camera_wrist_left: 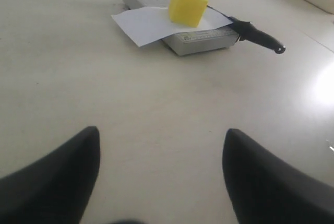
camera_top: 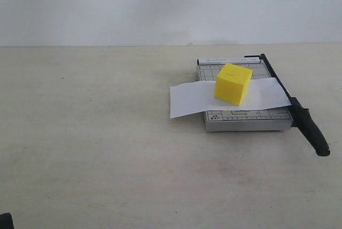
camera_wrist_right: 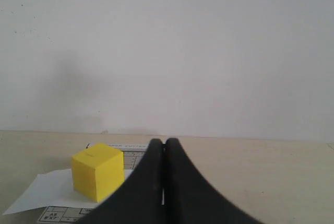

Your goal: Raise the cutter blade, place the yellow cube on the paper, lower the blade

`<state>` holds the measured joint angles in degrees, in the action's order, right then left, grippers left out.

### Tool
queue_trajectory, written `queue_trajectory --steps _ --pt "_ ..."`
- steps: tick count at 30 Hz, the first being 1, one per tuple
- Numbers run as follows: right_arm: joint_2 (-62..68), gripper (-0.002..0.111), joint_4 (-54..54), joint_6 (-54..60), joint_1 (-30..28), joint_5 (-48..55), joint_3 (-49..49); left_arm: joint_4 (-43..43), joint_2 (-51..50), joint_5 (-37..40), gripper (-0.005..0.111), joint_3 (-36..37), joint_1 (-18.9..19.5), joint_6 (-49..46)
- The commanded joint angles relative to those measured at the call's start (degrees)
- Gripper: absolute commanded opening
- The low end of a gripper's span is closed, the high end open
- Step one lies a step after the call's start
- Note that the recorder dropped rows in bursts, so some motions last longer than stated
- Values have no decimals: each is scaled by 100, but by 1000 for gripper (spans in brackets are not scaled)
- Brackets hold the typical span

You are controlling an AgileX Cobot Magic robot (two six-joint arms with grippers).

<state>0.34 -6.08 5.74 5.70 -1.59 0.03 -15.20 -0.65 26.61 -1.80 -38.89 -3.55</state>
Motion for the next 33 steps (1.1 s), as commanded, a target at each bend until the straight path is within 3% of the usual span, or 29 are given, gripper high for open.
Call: queue_trajectory --steps 1,9,12,21,28,30,33 --pt "-34 0 20 19 -3 14 -3 -4 22 -277 63 180 -30 57" --pt "-34 0 20 19 -3 3 -3 -52 32 -329 63 180 -30 57" --pt "-34 0 20 19 -297 -8 -3 -52 65 -329 63 180 57 57" --pt "-34 0 20 19 -2089 -8 -3 -80 65 -347 63 180 1799 57" --pt "-34 0 20 19 -2886 -8 -3 -80 65 -347 63 180 3003 57" --pt "-34 0 20 19 -3104 -8 -3 -80 65 -347 63 180 3508 57" --pt "-34 0 20 19 -3137 -8 -3 -80 65 -347 63 180 3731 57"
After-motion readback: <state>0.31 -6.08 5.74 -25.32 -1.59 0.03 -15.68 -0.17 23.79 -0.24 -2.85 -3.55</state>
